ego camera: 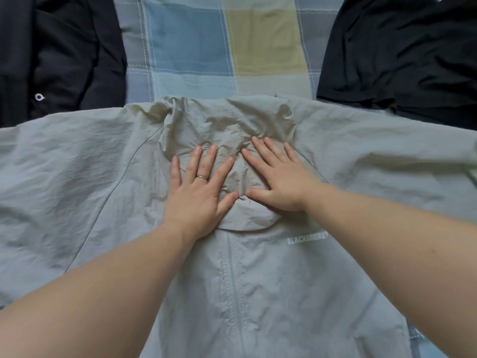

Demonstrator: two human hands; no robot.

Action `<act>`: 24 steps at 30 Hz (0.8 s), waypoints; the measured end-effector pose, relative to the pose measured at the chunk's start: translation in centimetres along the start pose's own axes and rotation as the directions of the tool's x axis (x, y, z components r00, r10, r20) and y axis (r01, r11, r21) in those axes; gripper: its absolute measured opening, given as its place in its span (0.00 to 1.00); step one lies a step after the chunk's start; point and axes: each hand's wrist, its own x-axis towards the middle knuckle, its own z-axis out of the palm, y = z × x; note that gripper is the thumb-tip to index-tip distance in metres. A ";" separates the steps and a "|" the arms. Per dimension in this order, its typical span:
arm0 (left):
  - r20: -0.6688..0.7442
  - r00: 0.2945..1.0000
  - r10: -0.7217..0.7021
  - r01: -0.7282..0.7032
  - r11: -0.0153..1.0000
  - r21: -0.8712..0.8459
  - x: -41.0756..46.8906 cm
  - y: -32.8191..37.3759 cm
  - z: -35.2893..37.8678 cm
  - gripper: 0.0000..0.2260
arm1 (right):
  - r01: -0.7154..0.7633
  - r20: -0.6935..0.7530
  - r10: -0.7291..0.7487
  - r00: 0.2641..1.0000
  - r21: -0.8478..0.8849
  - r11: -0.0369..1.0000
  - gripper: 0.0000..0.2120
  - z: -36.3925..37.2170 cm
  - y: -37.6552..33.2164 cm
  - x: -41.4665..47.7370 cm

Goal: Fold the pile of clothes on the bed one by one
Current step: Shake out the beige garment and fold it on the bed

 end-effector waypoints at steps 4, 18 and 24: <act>-0.062 0.998 -0.003 -0.002 0.996 -0.094 -0.7 1.9 -1.7 0.31 | -0.069 -0.121 0.074 0.990 0.044 0.997 0.38 -1.1 1.2 -3.2; -0.032 0.951 0.309 -0.309 0.932 -0.191 2.8 30.7 1.6 0.30 | -0.549 -0.238 0.569 0.787 0.149 0.822 0.37 2.6 25.2 -27.1; 0.127 0.926 0.357 -0.331 0.925 -0.188 6.3 45.3 7.6 0.34 | -0.694 -0.155 0.709 0.688 0.145 0.705 0.49 7.4 35.1 -34.7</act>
